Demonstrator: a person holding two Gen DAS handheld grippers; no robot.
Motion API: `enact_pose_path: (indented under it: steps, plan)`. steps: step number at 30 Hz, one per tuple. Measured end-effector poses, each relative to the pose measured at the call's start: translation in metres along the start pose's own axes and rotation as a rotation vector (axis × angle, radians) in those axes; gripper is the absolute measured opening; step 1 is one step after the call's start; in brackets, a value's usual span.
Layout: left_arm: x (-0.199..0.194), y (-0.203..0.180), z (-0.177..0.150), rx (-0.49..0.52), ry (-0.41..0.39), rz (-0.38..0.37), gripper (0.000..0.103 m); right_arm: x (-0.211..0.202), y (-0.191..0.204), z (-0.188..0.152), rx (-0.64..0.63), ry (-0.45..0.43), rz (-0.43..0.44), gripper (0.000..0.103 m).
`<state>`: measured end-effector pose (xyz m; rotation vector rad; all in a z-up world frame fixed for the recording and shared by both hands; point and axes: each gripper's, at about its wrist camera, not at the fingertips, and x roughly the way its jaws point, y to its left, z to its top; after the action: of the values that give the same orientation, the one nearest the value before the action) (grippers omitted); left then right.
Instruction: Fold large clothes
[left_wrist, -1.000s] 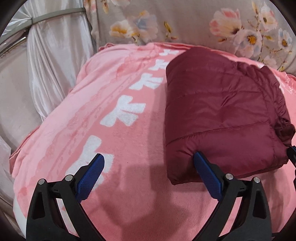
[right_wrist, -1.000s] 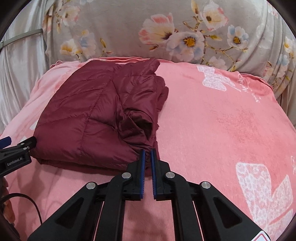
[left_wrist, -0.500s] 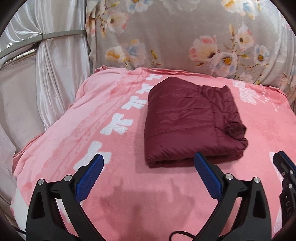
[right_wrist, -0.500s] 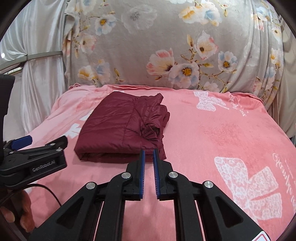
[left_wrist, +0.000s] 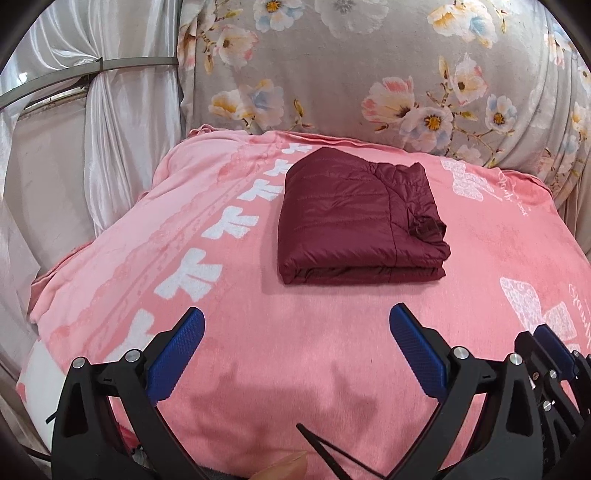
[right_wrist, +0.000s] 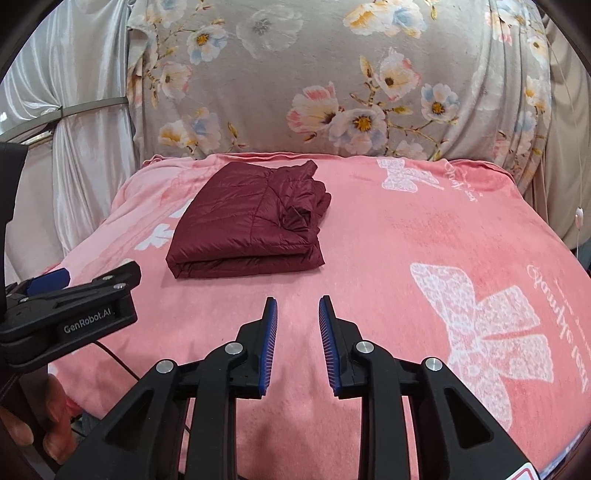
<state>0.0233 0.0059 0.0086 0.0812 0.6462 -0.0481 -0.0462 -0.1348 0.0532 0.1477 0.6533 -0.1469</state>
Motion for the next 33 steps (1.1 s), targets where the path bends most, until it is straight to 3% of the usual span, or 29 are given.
enact_pose_path:
  steps: [33]
  plan:
    - [-0.006, -0.010, -0.016, 0.031, 0.026, 0.003, 0.098, -0.004, 0.001, -0.010, -0.004, 0.012, 0.008, 0.025]
